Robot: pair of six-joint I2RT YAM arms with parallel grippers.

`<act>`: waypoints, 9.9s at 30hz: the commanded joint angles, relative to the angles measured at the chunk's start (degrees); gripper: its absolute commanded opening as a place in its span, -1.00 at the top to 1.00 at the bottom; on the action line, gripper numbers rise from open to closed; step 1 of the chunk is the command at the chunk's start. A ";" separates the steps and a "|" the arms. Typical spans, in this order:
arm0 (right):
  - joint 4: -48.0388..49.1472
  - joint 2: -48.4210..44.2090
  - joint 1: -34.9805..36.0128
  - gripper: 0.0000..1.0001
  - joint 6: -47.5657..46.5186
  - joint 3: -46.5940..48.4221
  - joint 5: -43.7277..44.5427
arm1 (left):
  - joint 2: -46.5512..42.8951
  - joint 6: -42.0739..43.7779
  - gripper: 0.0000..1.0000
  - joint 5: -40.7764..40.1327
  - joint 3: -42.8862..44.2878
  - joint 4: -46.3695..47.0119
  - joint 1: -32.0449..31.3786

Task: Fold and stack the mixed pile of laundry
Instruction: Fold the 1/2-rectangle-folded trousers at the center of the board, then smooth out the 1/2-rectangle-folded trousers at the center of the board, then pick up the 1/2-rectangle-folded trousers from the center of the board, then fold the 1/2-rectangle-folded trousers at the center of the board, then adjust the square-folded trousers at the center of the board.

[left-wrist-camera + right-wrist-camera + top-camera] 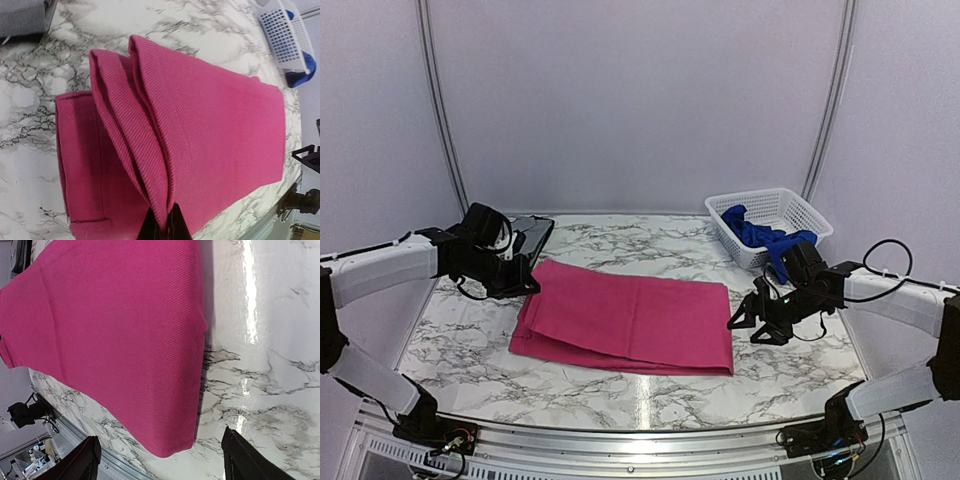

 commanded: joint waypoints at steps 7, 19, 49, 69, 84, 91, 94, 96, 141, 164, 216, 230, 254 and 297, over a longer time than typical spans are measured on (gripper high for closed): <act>0.93 1.26 -0.64 -0.58 -0.89 1.00 0.09 | -7.45 1.41 1.00 -2.13 -4.85 -3.95 2.85; 5.84 4.21 -0.60 -0.57 0.07 -0.36 -1.92 | 0.69 4.35 0.10 -7.88 -7.14 -1.50 4.79; 50.11 12.84 8.26 -0.53 13.65 -11.31 -20.80 | 1.30 5.77 -0.98 2.80 -14.54 10.88 2.06; 30.33 43.56 1.41 -0.34 -3.86 22.84 -10.21 | 7.93 7.15 -0.98 -3.59 -4.17 8.83 2.70; 10.86 20.08 1.91 -0.31 -6.31 10.20 -3.30 | 1.78 4.57 -0.98 -9.09 -9.40 2.17 6.34; 16.40 20.36 1.90 -0.30 -4.58 0.61 -3.17 | 3.22 4.38 -0.98 -6.72 -10.44 2.99 6.47; 18.03 22.43 1.90 -0.25 -4.53 -0.03 -2.96 | 3.54 4.44 -0.98 -6.59 -11.04 3.15 6.73; 21.44 23.74 1.85 -0.21 -3.75 -0.92 -4.62 | 3.68 4.30 -0.98 -6.36 -11.46 3.61 6.78; -0.03 15.66 0.58 1.00 -7.85 34.88 -15.31 | 16.32 -15.12 -0.47 12.40 -13.06 34.41 -3.96; -8.50 53.44 26.99 1.00 -6.53 77.13 -13.11 | 23.17 -15.24 0.64 12.69 -11.63 35.63 -5.70; 4.27 33.00 15.23 0.18 -9.39 30.01 -7.49 | 9.75 7.28 -0.49 2.18 10.31 5.05 -4.30; 24.84 35.94 13.87 -0.17 1.33 18.99 -15.80 | 42.58 23.43 -0.86 3.10 46.71 -7.94 -4.76; 24.00 33.65 15.77 0.23 -1.21 14.72 -21.18 | 33.00 5.87 -0.41 0.78 38.59 -0.10 1.73; 17.78 31.80 13.15 -0.06 -6.24 12.72 -17.41 | 22.89 4.69 0.96 9.79 26.46 7.36 -2.71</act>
